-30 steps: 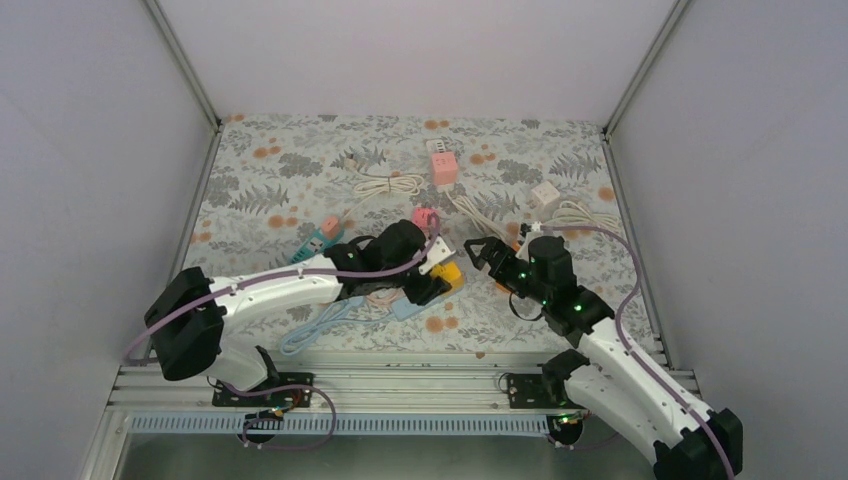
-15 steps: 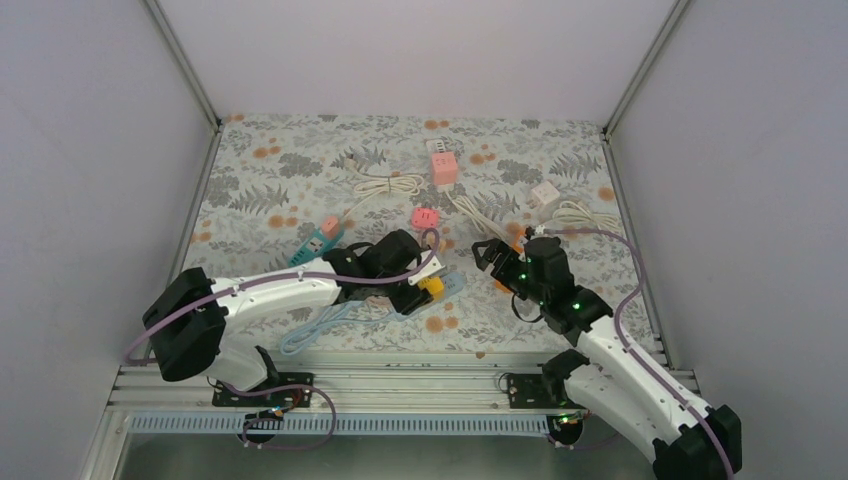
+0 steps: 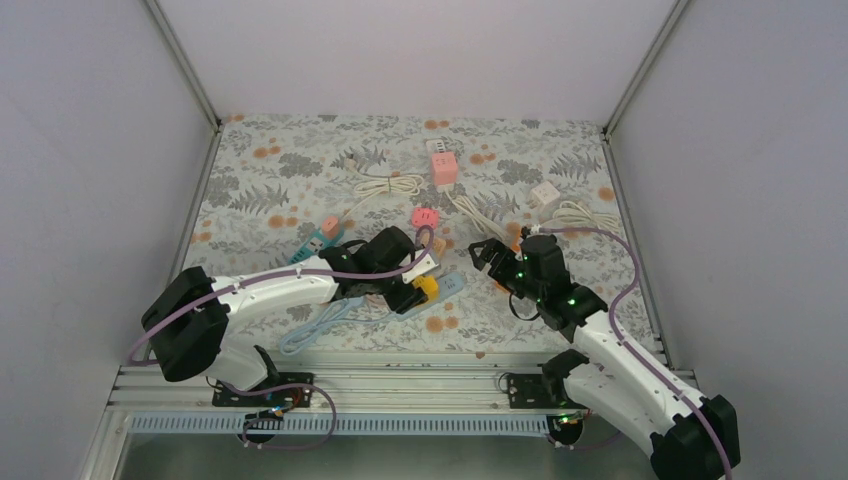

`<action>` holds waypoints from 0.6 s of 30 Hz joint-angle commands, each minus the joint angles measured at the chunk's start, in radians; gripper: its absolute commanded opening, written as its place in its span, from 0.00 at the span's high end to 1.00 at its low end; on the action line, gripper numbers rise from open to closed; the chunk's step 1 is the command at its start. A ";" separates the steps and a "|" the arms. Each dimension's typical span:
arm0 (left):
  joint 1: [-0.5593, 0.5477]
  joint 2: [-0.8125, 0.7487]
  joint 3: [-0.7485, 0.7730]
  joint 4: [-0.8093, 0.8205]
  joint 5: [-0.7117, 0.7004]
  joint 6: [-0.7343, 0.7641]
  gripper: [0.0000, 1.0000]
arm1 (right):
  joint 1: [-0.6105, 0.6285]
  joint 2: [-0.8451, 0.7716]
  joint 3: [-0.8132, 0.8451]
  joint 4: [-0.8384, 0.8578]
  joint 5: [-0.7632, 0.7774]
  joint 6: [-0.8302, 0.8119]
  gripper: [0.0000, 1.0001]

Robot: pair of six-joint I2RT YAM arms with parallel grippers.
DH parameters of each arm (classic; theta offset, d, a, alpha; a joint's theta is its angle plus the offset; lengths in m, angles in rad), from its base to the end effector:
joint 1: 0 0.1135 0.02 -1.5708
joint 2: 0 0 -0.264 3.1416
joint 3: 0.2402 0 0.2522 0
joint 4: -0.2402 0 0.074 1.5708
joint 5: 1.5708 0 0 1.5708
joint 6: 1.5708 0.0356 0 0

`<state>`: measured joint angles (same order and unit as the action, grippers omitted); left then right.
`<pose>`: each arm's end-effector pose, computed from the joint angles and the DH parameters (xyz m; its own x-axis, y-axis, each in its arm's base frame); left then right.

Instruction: Insert the plug

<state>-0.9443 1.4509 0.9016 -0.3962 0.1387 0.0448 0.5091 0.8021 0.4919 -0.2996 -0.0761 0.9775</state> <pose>0.1676 -0.2399 0.2103 -0.4368 0.6792 -0.5898 0.8702 0.4852 -0.0858 0.1539 0.0890 0.2229 -0.7276 0.5406 -0.4222 0.1125 0.7012 0.7040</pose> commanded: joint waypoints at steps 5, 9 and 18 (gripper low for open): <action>0.001 0.007 0.000 0.042 0.037 0.009 0.67 | -0.009 -0.006 -0.027 0.035 -0.008 0.006 0.00; 0.001 0.026 0.001 0.057 0.043 0.003 0.67 | -0.010 -0.005 -0.032 0.041 -0.014 0.009 0.00; 0.001 0.049 0.003 0.042 0.016 -0.007 0.67 | -0.011 -0.006 -0.042 0.045 -0.022 0.010 0.00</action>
<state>-0.9443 1.4895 0.9009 -0.3691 0.1646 0.0429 0.5079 0.8024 0.4717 -0.2802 -0.0959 0.9791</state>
